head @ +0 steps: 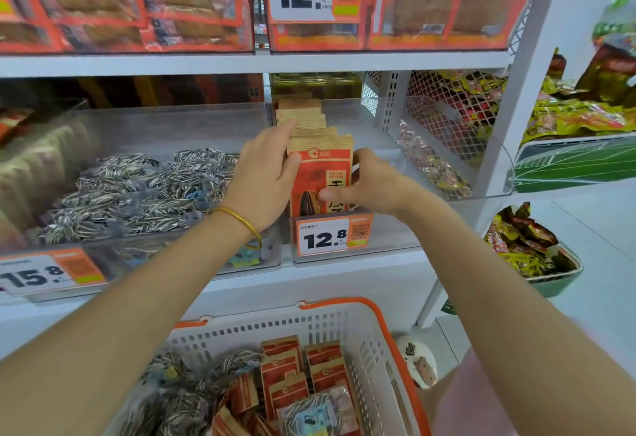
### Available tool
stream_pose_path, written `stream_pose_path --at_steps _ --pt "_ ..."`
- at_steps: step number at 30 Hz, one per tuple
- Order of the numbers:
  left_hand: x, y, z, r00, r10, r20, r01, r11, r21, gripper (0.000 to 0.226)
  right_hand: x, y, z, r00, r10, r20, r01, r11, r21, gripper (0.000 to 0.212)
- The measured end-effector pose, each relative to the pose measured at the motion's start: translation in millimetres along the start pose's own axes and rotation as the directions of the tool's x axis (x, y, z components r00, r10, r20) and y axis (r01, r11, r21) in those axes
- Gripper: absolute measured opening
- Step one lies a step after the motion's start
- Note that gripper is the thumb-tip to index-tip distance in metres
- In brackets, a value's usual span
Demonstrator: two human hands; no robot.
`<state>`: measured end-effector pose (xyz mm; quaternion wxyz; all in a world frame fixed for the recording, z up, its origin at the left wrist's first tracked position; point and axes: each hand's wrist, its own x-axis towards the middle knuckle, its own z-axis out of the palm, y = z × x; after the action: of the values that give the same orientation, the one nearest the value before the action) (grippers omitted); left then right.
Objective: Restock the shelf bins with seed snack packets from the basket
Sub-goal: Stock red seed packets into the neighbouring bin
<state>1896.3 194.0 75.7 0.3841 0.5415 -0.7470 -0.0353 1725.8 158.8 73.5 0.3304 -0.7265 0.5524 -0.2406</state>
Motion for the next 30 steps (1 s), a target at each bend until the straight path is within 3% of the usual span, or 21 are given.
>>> stream_pose_path --at_steps 2,4,7,11,13,16,18,19,21,23,25,30 --pt "-0.3 0.6 1.6 1.0 -0.005 0.014 0.004 0.999 0.054 0.046 -4.4 -1.7 -2.3 0.998 -0.018 -0.063 0.016 0.999 -0.032 0.043" --pt "-3.4 1.3 2.4 1.0 0.014 0.012 -0.016 0.991 0.133 0.043 -5.8 -1.2 2.8 0.997 -0.059 -0.039 0.055 0.993 -0.104 0.024" --pt "-7.2 -1.7 2.2 1.0 0.015 0.01 -0.017 0.965 0.261 0.045 -4.1 0.5 12.7 0.997 -0.067 0.038 0.074 0.967 -0.243 0.024" --pt "-10.6 -5.8 3.0 0.999 0.039 0.008 -0.04 0.938 0.344 0.055 -9.7 0.5 12.2 0.996 -0.033 0.088 0.052 0.974 -0.219 0.025" --pt "-15.5 -5.8 2.7 0.999 0.052 -0.013 -0.046 0.949 0.312 0.058 -19.4 0.8 10.6 0.999 -0.044 0.005 0.044 0.977 -0.211 0.032" --pt "-42.8 0.1 1.4 0.984 0.116 -0.136 -0.084 0.971 0.225 0.054 -56.6 2.5 12.8 0.954 -0.099 -0.282 0.057 0.987 -0.151 0.05" --pt "-74.6 4.7 1.3 0.973 0.157 -0.17 -0.13 0.979 0.159 0.047 -90.4 5.1 19.5 0.884 -0.206 -0.419 0.177 0.978 -0.107 0.043" --pt "-94.2 3.3 3.6 0.976 0.17 -0.137 -0.151 0.979 0.138 0.044 -103.2 11.7 28.0 0.879 -0.234 -0.416 0.209 0.972 -0.105 0.036" --pt "-133.5 -8.3 12.2 0.983 0.182 -0.001 -0.18 0.975 0.129 0.036 -116.0 31.5 51.5 0.94 -0.193 -0.283 0.169 0.98 -0.109 0.027" --pt "-165.8 -26.9 22.4 0.973 0.154 0.17 -0.179 0.974 0.142 0.032 -110.3 57.8 78.9 0.995 -0.087 -0.042 0.079 0.982 -0.172 0.024" --pt "-186.1 -45.8 30.2 0.946 0.099 0.309 -0.155 0.974 0.163 0.031 -92.3 86.0 107.7 0.986 0.039 0.16 0.007 0.961 -0.277 0.024" --pt "-200.4 -76.7 37.8 0.891 -0.034 0.452 -0.08 0.97 0.231 0.036 -57.7 168.7 177.4 0.902 0.366 0.229 -0.246 0.872 -0.424 0.022"
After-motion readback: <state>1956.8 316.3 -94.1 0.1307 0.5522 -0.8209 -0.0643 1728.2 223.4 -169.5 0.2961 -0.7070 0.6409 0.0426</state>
